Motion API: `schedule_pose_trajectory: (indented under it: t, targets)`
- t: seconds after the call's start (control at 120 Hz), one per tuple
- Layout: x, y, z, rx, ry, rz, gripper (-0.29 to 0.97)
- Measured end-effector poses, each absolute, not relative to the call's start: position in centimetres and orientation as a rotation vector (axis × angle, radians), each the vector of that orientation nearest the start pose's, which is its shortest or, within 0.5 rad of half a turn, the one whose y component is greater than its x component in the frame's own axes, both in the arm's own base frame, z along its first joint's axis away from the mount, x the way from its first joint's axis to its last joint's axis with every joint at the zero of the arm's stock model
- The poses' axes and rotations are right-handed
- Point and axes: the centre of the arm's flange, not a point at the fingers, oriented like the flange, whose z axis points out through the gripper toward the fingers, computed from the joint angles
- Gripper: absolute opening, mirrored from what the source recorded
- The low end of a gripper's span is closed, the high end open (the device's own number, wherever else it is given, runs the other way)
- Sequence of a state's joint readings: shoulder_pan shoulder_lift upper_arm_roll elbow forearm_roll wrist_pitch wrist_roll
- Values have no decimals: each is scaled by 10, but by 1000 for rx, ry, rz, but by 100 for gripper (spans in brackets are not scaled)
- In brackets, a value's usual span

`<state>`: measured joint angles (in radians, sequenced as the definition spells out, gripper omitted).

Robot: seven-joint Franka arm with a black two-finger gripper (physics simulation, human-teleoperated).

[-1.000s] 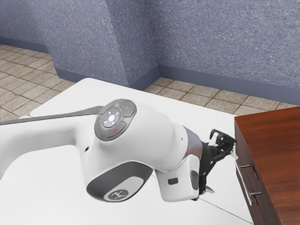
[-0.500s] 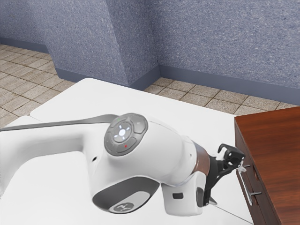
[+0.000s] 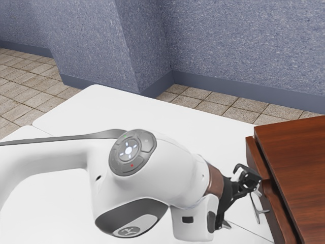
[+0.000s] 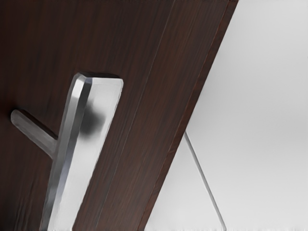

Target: Pull the drawer handle with one arm to open the drawer

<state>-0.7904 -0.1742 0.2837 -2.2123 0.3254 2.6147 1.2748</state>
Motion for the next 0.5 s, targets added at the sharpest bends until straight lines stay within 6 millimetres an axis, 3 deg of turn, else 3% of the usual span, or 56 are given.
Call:
schedule_pose_trajectory:
  t: [0.5]
  targets:
    - [454,-257,519,-1454,2296,-582,66]
